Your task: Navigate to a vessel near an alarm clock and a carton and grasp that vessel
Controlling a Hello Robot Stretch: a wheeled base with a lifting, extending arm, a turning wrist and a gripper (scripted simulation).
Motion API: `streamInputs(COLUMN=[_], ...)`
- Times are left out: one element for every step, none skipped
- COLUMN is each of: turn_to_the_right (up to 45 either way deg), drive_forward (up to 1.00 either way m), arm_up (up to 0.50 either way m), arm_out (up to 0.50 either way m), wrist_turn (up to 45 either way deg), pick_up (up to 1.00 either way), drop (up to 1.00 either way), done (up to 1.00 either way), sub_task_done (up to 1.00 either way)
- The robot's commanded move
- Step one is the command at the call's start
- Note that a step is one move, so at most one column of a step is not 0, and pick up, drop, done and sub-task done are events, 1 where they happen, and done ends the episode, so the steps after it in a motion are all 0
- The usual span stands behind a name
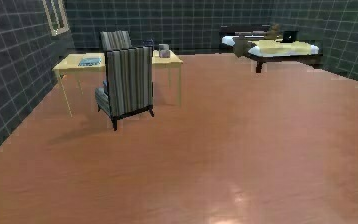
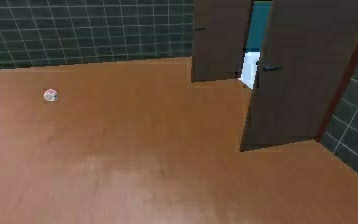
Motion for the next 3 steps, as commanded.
streamInputs(turn_to_the_right=[-21.0, 0.0, -6.0], drive_forward=[0.0, 1.0, 0.0], arm_up=[0.0, 0.0, 0.0], arm_out=[0.0, 0.0, 0.0], wrist_turn=[0.0, 0.0, 0.0], pick_up=[0.0, 0.0, 0.0], drop=[0.0, 0.0, 0.0], done=[0.0, 0.0, 0.0], sub_task_done=[0.0, 0.0, 0.0])
